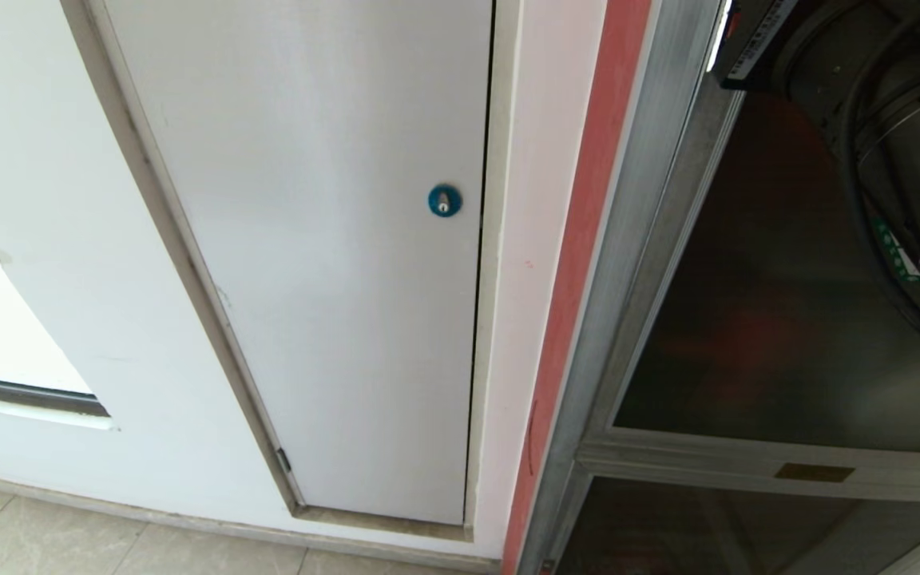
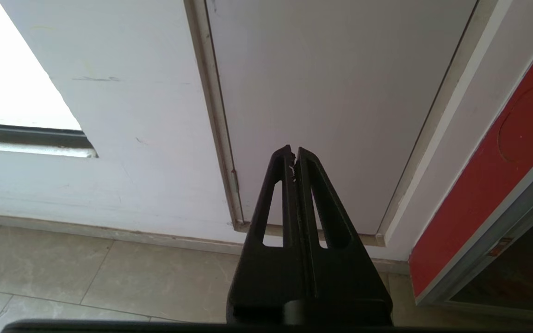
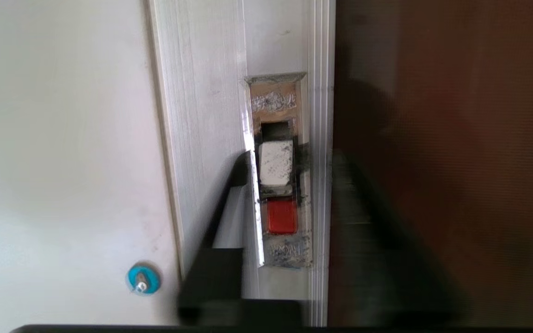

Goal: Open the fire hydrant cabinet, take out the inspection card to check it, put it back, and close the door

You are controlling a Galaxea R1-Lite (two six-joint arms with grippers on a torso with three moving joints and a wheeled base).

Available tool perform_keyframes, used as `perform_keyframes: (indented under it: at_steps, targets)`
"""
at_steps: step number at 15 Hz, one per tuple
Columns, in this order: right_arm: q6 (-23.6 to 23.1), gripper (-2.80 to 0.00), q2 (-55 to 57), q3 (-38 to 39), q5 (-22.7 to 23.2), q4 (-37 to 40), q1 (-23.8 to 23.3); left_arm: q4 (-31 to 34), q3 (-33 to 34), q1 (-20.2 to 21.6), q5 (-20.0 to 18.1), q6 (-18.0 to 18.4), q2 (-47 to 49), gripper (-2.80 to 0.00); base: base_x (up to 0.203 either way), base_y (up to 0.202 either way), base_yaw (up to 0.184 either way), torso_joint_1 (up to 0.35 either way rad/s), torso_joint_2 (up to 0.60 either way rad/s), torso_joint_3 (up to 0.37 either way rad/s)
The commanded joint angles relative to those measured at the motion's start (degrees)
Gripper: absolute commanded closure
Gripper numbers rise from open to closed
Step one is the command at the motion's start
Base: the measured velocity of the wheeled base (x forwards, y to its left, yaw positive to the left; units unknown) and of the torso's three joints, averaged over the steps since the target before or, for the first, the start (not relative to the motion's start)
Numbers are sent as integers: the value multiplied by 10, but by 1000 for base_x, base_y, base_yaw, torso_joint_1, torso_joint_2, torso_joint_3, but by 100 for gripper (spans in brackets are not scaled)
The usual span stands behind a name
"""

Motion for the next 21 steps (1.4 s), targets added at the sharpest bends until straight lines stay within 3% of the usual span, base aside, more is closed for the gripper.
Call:
perform_keyframes:
  at_steps: [1,10,21]
  targets:
    - [-2,0,9,-4,-2,0,-2,0,0,0,0,1,0,0,0,0,0,0,0,0]
    - [-3,0,-10,-4,-3,17,2,0,0,0,0,1,0,0,0,0,0,0,0,0]
    - [-4,0,-69,20,-18,53,39,0,0,0,0,0,0,0,0,0,0,0,0,0]
